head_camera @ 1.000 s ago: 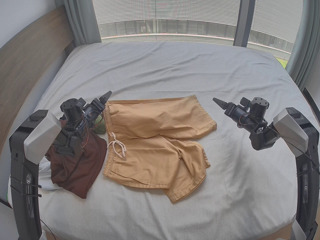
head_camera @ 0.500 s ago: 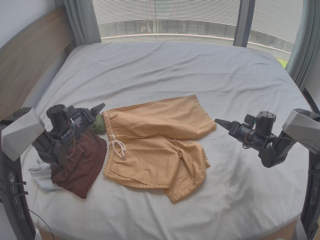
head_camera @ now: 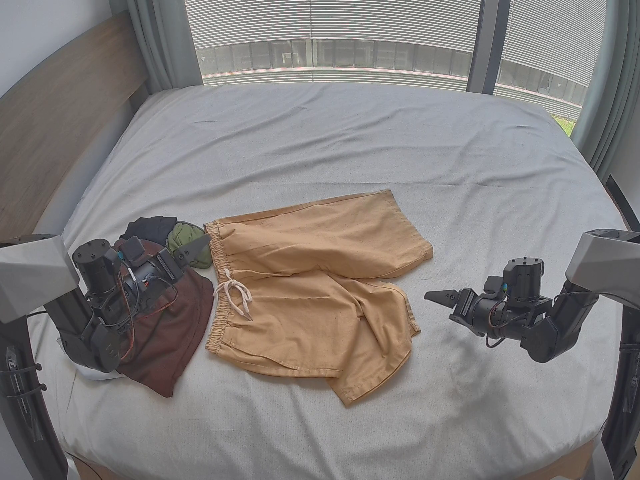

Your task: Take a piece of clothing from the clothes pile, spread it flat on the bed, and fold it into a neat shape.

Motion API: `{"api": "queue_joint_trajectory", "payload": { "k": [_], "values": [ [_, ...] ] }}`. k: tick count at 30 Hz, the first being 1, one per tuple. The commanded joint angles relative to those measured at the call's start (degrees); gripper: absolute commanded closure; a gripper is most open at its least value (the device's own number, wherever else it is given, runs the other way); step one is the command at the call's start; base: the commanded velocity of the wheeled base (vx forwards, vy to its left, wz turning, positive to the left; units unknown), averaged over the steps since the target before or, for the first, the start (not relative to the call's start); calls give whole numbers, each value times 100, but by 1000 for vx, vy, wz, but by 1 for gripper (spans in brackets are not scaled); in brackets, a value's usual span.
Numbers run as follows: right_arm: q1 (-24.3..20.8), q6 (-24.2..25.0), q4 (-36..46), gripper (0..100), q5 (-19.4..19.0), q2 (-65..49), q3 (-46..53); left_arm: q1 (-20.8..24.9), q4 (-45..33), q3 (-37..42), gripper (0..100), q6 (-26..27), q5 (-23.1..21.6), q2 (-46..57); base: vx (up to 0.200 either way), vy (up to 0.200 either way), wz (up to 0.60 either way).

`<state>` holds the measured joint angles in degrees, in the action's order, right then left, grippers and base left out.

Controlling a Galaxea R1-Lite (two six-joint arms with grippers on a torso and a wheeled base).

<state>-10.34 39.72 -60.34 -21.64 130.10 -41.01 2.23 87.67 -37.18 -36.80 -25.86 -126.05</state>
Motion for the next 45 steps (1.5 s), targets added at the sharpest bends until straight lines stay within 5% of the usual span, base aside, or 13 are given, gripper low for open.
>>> {"api": "queue_joint_trajectory", "payload": {
  "k": [1,10,29,45],
  "values": [
    [-153,124,137,0,-16,16,67,76,22,62,0,-2,-7,-34,0,0,0],
    [-504,599,137,0,2,323,23,111,57,62,0,7,2,-104,0,0,0],
    [-891,818,137,0,494,596,-188,111,57,36,0,15,19,-121,0,0,0],
    [-1120,1108,154,0,547,569,-188,111,66,27,0,33,54,-86,0,0,0]
  ]
}}
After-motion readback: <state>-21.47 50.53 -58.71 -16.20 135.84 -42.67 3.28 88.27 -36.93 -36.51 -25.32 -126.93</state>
